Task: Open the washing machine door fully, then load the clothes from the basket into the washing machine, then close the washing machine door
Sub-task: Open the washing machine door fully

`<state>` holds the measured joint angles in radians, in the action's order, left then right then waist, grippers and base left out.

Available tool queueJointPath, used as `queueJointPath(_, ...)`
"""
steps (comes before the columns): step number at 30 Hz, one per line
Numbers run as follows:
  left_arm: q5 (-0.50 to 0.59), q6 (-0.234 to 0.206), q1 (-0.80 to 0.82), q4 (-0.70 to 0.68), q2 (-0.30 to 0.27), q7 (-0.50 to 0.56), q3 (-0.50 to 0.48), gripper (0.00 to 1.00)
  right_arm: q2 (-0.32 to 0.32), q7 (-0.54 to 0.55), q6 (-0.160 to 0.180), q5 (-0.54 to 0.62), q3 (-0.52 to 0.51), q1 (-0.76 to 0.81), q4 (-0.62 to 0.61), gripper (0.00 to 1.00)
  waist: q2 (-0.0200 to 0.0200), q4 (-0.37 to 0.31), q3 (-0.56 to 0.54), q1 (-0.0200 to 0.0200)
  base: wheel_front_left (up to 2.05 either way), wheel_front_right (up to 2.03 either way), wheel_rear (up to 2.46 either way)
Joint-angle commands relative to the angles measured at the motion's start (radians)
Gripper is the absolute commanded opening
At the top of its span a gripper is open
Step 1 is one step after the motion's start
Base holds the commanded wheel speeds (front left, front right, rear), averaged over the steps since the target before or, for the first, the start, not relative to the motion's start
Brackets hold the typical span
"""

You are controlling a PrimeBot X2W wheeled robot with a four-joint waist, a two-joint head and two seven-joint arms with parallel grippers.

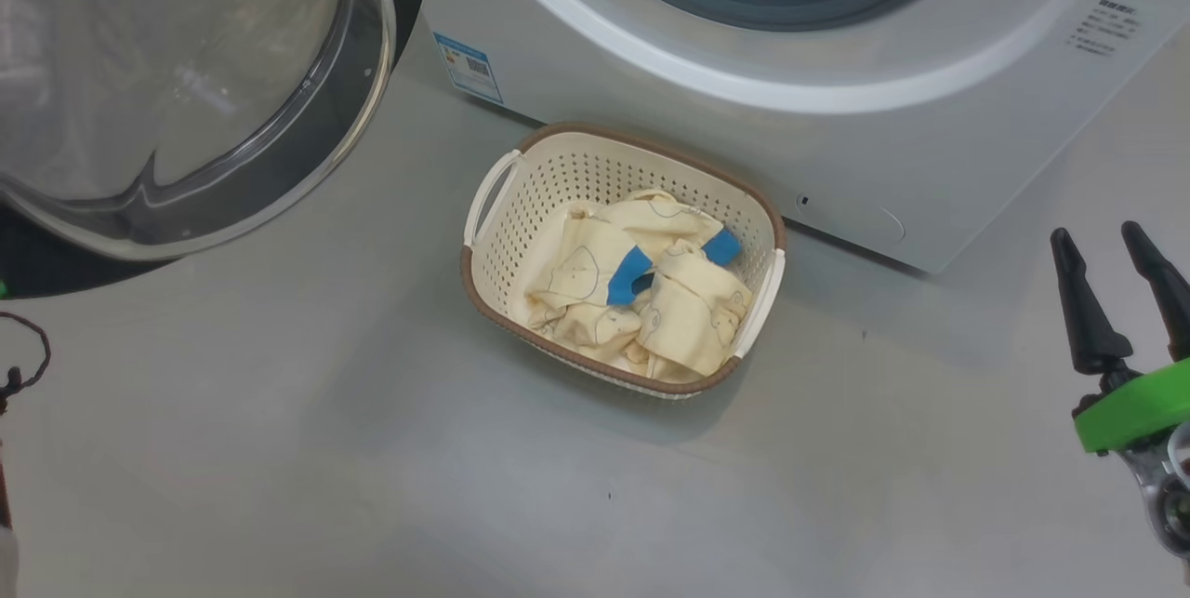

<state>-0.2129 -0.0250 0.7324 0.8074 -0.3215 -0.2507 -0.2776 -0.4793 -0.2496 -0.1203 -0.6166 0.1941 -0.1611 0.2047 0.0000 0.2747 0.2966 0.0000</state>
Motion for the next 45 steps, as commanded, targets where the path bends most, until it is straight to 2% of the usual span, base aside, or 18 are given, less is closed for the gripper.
queueJointPath(1,0.013,0.011,0.004,-0.048,-0.052,-0.011,-0.034,0.0,-0.024,-0.012,-0.01,-0.011,0.004,-0.015,-0.022,1.0,0.0,0.0,-0.012,0.0,0.0,0.0,0.0)
queueJointPath(9,0.034,0.072,-0.109,-0.166,0.011,-0.011,-0.056,0.0,-0.001,-0.012,-0.01,-0.011,0.003,0.003,-0.017,1.0,0.0,-0.007,-0.072,0.0,0.0,0.0,0.0)
queueJointPath(17,0.047,0.113,-0.229,-0.265,0.066,-0.011,-0.067,0.0,0.016,-0.012,-0.01,-0.014,0.003,0.024,-0.01,1.0,0.0,-0.018,-0.131,0.0,0.0,0.0,0.0)
queueJointPath(19,0.05,0.123,-0.263,-0.287,0.077,-0.011,-0.065,0.03,0.022,-0.012,-0.01,-0.015,0.003,0.032,-0.009,1.0,0.0,-0.025,-0.15,0.0,0.0,0.0,0.0)
queueJointPath(21,0.052,0.134,-0.3,-0.306,0.083,-0.011,-0.055,0.2,0.028,-0.012,-0.01,-0.016,0.003,0.04,-0.007,1.0,0.0,-0.035,-0.167,0.0,0.0,0.0,0.0)
queueJointPath(22,0.05,0.141,-0.337,-0.329,0.094,-0.011,-0.048,0.36,0.033,-0.012,-0.01,-0.017,0.005,0.048,-0.005,1.0,0.0,-0.044,-0.183,0.0,0.0,0.0,0.0)
queueJointPath(23,0.048,0.144,-0.353,-0.339,0.098,-0.011,-0.044,0.46,0.035,-0.012,-0.01,-0.018,0.005,0.052,-0.004,1.0,0.0,-0.05,-0.191,0.0,0.0,0.0,0.0)
queueJointPath(24,0.043,0.147,-0.369,-0.349,0.102,-0.011,-0.042,0.69,0.037,-0.012,-0.01,-0.018,0.006,0.056,-0.003,1.0,0.0,-0.056,-0.199,0.0,0.0,0.0,0.0)
queueJointPath(25,0.035,0.149,-0.385,-0.358,0.106,-0.011,-0.038,0.99,0.039,-0.012,-0.01,-0.019,0.006,0.059,-0.003,1.0,0.0,-0.062,-0.206,0.0,0.0,0.0,0.0)
queueJointPath(29,0.005,0.154,-0.449,-0.393,0.125,-0.011,-0.004,1.0,0.044,-0.012,-0.01,-0.018,0.0,0.072,-0.002,1.0,0.0,-0.092,-0.23,0.0,0.0,0.0,0.0)
queueJointPath(45,-0.083,0.156,-0.542,-0.499,0.099,-0.011,0.204,1.0,0.047,-0.012,-0.01,-0.019,-0.038,0.094,-0.008,1.0,0.0,-0.249,-0.237,0.0,0.0,0.0,0.0)
